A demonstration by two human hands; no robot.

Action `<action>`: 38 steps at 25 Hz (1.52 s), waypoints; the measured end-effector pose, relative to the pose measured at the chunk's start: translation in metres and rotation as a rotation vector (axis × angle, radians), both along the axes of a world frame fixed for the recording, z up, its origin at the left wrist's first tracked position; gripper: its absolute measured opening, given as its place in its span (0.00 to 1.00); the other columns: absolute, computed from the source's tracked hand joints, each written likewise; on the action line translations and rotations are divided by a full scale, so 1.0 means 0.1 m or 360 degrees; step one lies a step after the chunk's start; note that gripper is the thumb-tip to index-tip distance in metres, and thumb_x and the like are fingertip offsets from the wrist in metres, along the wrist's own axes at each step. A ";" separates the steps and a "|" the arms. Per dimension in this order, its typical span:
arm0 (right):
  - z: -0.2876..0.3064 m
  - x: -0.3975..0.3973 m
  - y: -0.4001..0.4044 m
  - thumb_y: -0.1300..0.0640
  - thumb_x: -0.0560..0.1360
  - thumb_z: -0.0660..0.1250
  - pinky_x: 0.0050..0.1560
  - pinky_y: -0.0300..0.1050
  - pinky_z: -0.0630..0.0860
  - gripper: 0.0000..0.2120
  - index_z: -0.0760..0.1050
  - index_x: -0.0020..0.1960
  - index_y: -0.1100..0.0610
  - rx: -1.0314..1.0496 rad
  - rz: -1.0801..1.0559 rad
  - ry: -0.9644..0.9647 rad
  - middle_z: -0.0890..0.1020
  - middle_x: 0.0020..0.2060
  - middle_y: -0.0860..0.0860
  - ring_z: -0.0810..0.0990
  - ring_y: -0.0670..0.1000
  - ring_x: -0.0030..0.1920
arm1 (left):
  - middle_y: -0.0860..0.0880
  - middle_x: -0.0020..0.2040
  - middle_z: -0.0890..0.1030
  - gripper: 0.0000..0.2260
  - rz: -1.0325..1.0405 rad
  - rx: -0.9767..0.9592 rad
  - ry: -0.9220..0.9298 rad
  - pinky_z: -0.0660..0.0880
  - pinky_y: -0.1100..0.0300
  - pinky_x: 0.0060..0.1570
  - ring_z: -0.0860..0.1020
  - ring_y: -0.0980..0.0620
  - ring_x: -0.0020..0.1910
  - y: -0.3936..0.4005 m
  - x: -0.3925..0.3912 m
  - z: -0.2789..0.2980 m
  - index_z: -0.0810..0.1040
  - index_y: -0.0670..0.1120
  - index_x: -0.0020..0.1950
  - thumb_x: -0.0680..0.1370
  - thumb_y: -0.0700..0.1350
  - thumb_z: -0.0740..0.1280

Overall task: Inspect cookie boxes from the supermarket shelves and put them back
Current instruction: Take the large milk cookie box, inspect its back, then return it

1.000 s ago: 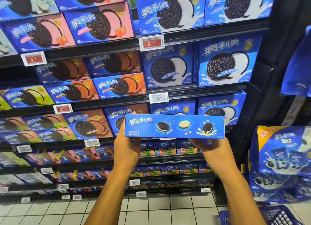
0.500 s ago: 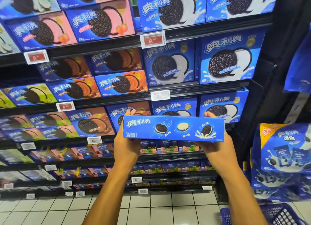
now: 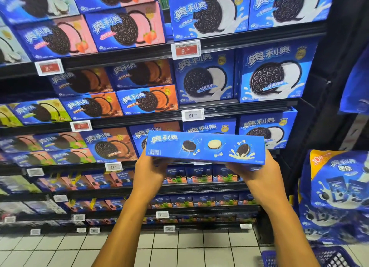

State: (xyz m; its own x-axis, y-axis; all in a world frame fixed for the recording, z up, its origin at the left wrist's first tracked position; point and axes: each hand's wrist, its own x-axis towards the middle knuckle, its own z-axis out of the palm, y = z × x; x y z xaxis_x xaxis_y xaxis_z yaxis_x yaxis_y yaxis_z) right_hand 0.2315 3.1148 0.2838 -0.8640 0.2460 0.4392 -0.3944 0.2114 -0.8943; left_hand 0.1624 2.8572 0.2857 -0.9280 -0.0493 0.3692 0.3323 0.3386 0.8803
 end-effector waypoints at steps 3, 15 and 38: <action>-0.04 0.01 0.07 0.38 0.62 0.80 0.45 0.33 0.79 0.28 0.73 0.59 0.34 0.0003 0.0046 -0.0112 0.82 0.55 0.36 0.81 0.39 0.54 | 0.67 0.54 0.80 0.22 -0.0254 -0.0205 -0.0169 0.76 0.57 0.58 0.76 0.69 0.55 -0.21 -0.04 0.06 0.74 0.61 0.57 0.71 0.41 0.77; -0.03 -0.05 0.08 0.47 0.67 0.76 0.38 0.41 0.81 0.24 0.78 0.60 0.54 -0.0711 0.0197 -0.0457 0.87 0.52 0.51 0.87 0.53 0.48 | 0.52 0.57 0.85 0.24 -0.0699 0.0418 -0.0353 0.81 0.58 0.48 0.83 0.51 0.56 -0.17 0.03 0.07 0.81 0.63 0.59 0.64 0.50 0.78; 0.09 0.06 0.07 0.50 0.78 0.59 0.58 0.56 0.81 0.21 0.75 0.70 0.50 -0.1443 0.0673 -0.0497 0.79 0.67 0.54 0.80 0.57 0.64 | 0.45 0.59 0.84 0.15 -0.0567 0.0742 -0.0346 0.82 0.53 0.42 0.85 0.43 0.50 -0.13 0.05 0.10 0.82 0.55 0.59 0.73 0.48 0.71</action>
